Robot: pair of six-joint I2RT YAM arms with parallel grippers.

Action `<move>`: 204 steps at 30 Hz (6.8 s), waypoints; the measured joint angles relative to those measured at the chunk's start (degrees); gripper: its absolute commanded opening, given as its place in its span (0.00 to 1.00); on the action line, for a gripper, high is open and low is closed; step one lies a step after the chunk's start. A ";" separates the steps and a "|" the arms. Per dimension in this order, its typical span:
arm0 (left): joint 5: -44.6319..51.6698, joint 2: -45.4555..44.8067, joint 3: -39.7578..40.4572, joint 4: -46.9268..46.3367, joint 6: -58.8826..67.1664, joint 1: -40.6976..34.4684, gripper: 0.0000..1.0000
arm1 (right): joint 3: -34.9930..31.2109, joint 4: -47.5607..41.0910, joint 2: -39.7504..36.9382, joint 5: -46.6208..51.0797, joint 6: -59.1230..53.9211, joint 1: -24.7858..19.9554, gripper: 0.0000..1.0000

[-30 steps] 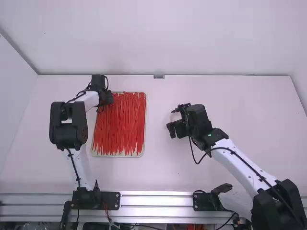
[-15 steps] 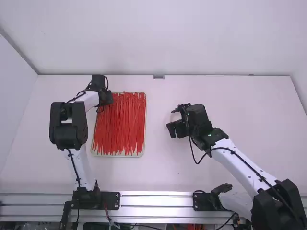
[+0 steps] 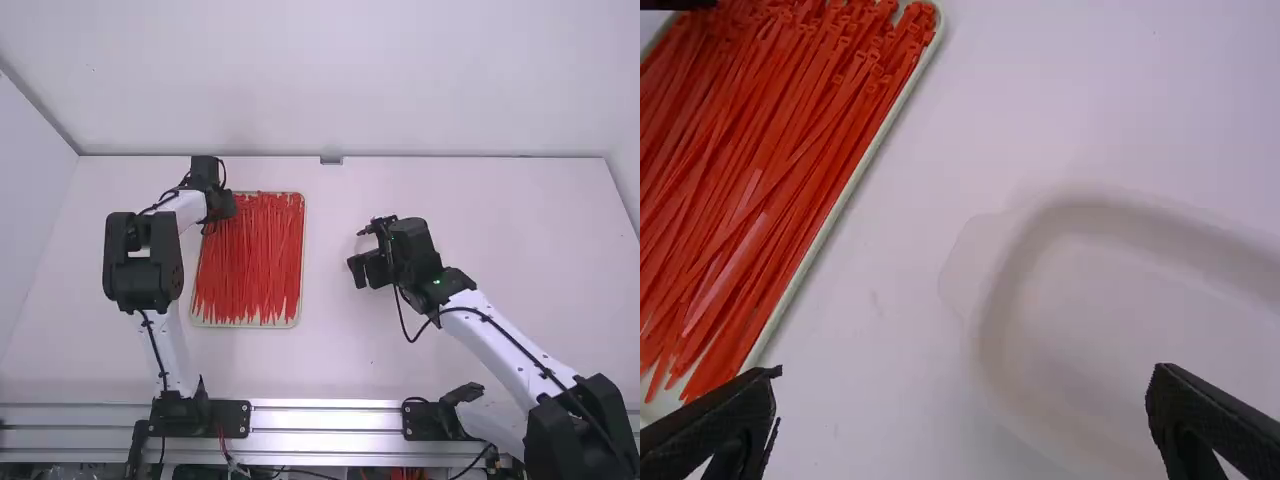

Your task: Fasten the cable tie

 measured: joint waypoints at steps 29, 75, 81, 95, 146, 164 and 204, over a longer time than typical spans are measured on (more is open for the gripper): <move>0.61 0.00 -0.20 0.76 -0.02 -0.26 0.22 | 0.00 0.00 -0.02 0.00 -0.04 0.00 0.98; 0.63 -2.10 11.28 -8.81 -0.02 -0.02 0.02 | 0.00 0.31 0.00 0.24 -0.07 0.00 0.98; 0.61 -8.85 16.98 -10.34 0.26 -0.02 0.02 | 0.00 0.87 -0.02 0.26 -0.04 0.00 0.98; 4.57 -26.88 17.73 -17.73 1.77 -0.20 0.02 | 0.00 7.78 0.00 1.53 0.00 -0.22 0.98; 31.65 -54.55 -22.99 31.32 -2.38 -21.64 0.02 | 0.00 53.79 -0.02 -24.81 8.79 3.91 0.97; 33.18 -54.55 -23.02 35.06 -5.20 -24.33 0.02 | 0.00 53.90 -0.02 -20.92 8.85 4.50 0.36; 33.22 -54.51 -22.99 35.63 -5.68 -23.41 0.65 | 0.00 55.56 0.00 -22.62 9.68 0.31 0.00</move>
